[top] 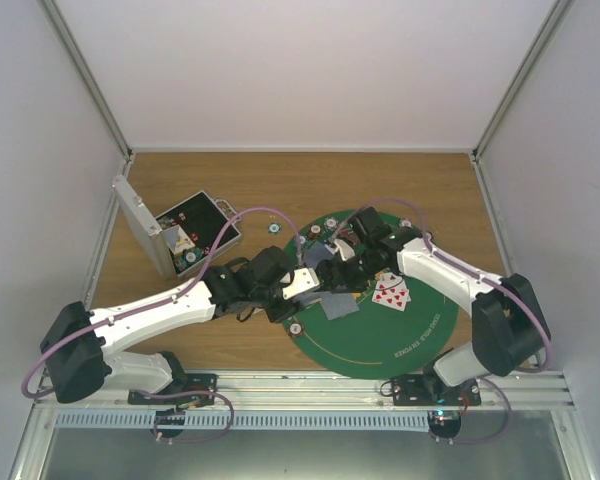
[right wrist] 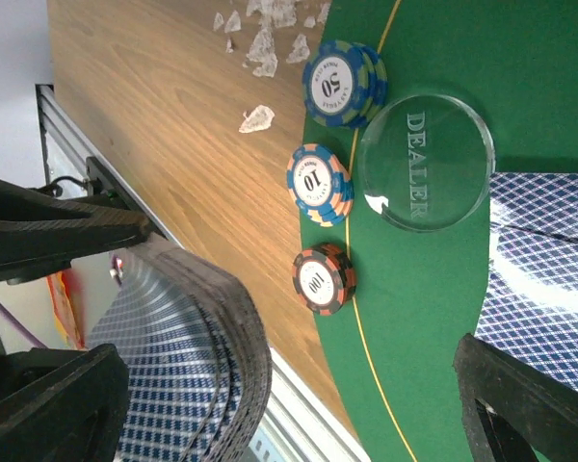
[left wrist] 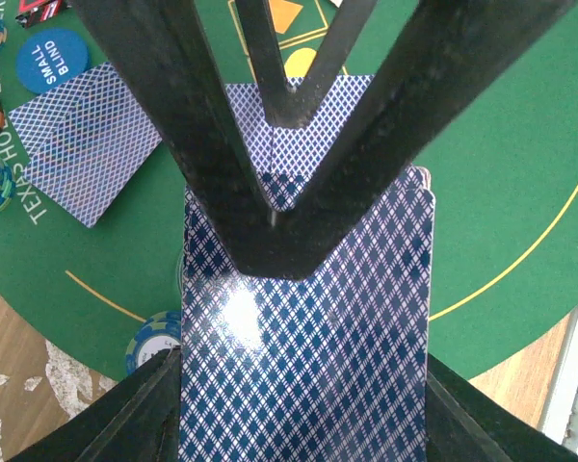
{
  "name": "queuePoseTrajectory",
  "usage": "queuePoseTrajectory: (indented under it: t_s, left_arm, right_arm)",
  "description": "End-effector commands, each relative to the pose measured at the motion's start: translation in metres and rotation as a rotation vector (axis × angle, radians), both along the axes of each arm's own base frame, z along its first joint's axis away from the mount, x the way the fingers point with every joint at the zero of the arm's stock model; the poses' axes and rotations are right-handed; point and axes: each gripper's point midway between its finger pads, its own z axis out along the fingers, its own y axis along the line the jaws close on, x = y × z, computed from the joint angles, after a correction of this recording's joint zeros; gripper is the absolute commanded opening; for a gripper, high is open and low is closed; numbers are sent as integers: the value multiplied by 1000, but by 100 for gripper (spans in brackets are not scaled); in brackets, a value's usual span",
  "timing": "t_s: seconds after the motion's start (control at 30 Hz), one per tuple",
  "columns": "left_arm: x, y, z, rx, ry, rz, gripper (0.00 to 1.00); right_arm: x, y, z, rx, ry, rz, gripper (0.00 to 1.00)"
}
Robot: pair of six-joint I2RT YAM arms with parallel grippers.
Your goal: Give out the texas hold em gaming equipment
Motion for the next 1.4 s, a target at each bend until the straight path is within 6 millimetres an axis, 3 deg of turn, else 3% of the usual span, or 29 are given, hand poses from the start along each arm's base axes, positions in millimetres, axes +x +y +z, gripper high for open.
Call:
queuePoseTrajectory:
  t_s: [0.0, 0.37, 0.63, 0.77, 1.2, 1.37]
  left_arm:
    - [3, -8, 7, -39, -37, -9, 57]
    - [4, -6, 8, -37, -47, -6, 57]
    - [4, -5, 8, -35, -50, -4, 57]
    - [4, -5, 8, -36, -47, -5, 57]
    - [4, -4, 6, -32, -47, -2, 57]
    - [4, -4, 6, -30, -47, 1, 57]
  right_arm:
    - [-8, 4, -9, -5, 38, 36, 92]
    - [-11, -6, -33, -113, 94, 31, 87]
    - [-4, -20, -32, -163, 83, -34, 81]
    - [-3, -15, -24, -122, 74, -26, 80]
    - [-9, 7, 13, 70, 88, 20, 55]
    - [-11, 6, 15, 75, 90, 20, 34]
